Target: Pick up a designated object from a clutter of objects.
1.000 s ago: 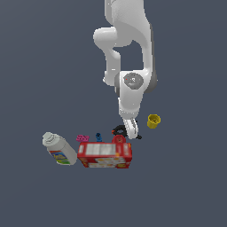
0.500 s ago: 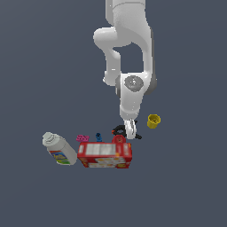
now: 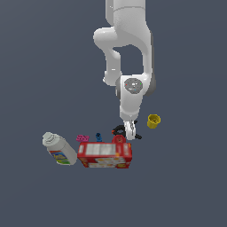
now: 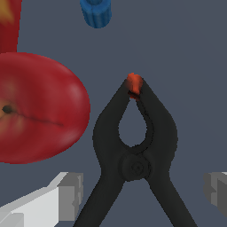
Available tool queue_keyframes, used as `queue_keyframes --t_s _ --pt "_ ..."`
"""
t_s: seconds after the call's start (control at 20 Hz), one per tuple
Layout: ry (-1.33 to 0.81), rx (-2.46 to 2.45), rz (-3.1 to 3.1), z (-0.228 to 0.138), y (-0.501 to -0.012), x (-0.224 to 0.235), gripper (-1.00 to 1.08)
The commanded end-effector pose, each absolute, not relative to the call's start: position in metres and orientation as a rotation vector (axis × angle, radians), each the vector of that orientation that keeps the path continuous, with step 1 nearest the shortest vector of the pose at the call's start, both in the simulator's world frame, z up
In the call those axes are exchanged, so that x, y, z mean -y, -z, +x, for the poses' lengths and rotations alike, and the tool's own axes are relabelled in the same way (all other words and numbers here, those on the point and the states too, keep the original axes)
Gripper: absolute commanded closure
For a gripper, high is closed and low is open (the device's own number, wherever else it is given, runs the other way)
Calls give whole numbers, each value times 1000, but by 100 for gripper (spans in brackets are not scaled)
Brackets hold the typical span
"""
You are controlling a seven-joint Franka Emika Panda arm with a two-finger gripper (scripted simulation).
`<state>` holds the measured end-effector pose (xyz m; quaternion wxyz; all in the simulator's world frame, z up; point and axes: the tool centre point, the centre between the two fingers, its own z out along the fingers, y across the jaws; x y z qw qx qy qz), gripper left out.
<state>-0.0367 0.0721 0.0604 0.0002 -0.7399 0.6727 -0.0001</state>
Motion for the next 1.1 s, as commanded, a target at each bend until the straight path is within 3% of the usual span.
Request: queue_keyframes --t_s 0.0,0.55,0.6,1.05 --pt "0 -2114 -2324 -37 -51 -72 -92" --pt "0 -2117 -2321 -37 -19 -72 -92" --pt "0 -2117 -2321 -37 -19 -72 108" --pt "0 -2117 -2321 -37 -19 -72 108"
